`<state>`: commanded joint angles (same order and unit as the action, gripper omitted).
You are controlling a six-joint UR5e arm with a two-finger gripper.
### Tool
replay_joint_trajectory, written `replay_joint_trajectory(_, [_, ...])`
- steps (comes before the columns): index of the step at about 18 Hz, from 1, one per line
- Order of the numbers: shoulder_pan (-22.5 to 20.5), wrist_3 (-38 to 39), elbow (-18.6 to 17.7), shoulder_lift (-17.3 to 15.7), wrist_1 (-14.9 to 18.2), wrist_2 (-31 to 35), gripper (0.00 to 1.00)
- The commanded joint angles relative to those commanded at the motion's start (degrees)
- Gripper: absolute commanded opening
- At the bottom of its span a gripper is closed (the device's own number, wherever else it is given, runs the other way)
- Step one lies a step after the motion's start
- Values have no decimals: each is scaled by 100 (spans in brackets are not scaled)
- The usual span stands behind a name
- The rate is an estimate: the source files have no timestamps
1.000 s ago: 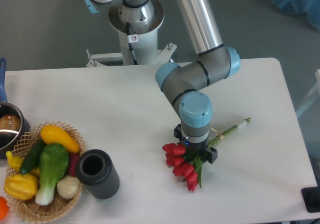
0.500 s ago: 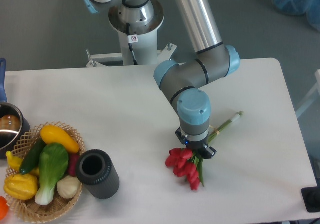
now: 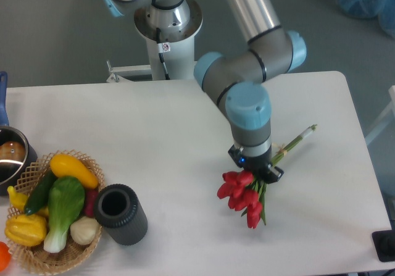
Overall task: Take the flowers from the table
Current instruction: 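Lift the grasped tulip bunch up off the table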
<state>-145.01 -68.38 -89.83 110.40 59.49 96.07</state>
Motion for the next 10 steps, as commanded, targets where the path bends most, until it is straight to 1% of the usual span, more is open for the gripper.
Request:
replay_joint_trajectory(3, [-80,-9,315,-167,483,-184,0])
replay_joint_trajectory(6, [-133,-18,755,-177,1116,-203,0])
replay_joint_trajectory(7, [-133,-26,817,-177,1205,-203,0])
replay_joint_trajectory(10, [-133,-26,818,-185,1232,-203,0])
